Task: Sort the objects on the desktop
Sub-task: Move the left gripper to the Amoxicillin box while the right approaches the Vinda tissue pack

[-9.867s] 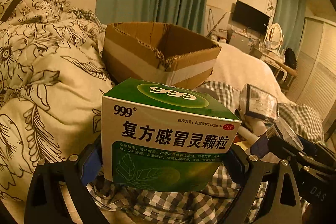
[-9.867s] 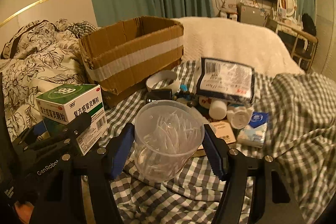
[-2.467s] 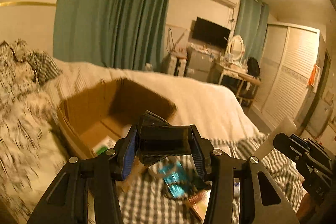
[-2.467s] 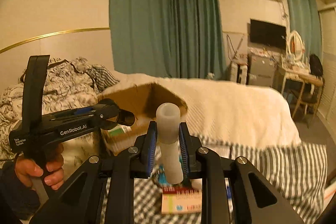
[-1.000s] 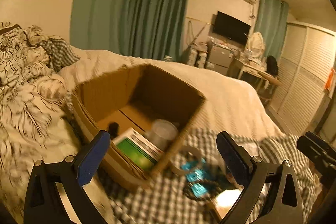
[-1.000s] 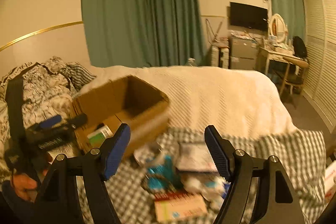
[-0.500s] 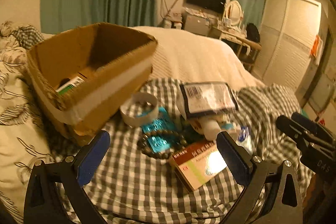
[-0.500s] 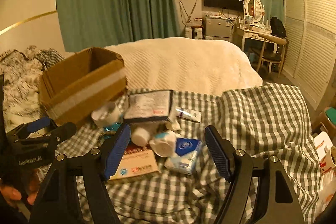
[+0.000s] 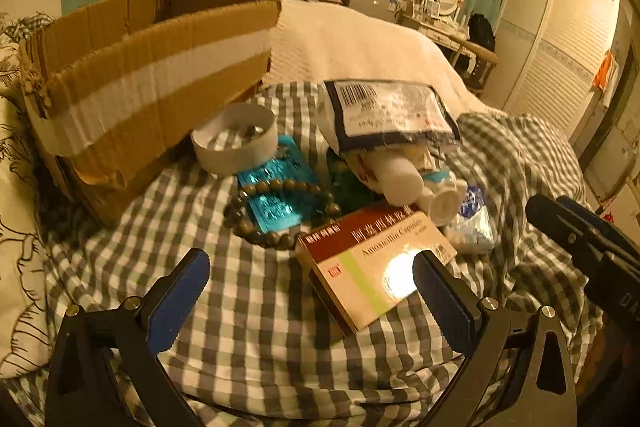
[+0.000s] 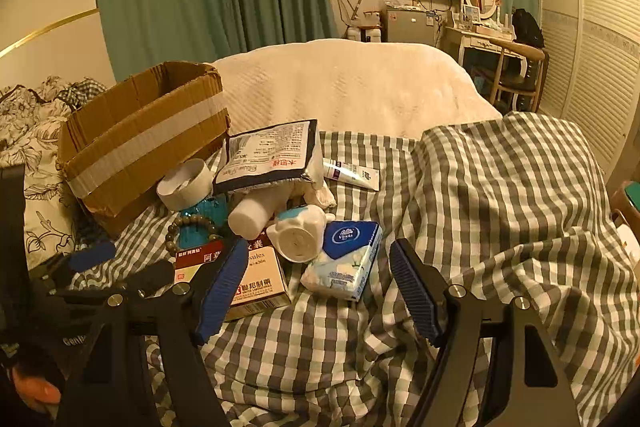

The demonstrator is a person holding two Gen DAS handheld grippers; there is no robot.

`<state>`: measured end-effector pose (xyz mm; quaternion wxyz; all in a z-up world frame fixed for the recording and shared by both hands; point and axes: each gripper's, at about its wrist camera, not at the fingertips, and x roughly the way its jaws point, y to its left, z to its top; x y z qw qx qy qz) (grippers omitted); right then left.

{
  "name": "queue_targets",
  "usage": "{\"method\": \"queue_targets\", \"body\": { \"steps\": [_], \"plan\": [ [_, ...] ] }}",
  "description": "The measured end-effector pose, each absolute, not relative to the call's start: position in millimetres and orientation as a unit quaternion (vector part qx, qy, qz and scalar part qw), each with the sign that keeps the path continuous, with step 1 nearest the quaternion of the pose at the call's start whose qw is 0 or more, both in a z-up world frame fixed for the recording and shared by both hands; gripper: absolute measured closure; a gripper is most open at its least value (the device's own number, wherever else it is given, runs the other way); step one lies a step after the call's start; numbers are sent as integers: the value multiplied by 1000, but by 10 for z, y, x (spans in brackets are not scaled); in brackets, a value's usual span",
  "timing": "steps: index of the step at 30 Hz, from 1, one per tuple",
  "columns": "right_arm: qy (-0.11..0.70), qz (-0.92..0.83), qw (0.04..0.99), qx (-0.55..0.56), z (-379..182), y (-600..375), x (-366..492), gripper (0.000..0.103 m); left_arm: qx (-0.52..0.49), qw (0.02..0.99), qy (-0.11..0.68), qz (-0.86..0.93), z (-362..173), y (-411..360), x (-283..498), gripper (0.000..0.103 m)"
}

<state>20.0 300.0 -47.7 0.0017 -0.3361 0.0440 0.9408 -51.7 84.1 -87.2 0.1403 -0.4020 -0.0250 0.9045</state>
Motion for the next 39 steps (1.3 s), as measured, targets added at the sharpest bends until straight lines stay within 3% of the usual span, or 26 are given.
{"method": "queue_targets", "body": {
  "steps": [13, 22, 39],
  "plan": [
    [97, 931, 31, -351, -553, 3278, 205, 25, -433, 156, -14, 887, -1135, 1285, -537, 0],
    [79, 930, 36, -357, -584, 3213, 192, 24, -466, 150, 22, 872, -1404, 1476, -641, 0],
    [79, 924, 46, -371, -677, 3220, 161, 24, -465, 164, -9, 870, -1394, 1509, -812, 0]
  ]
}}
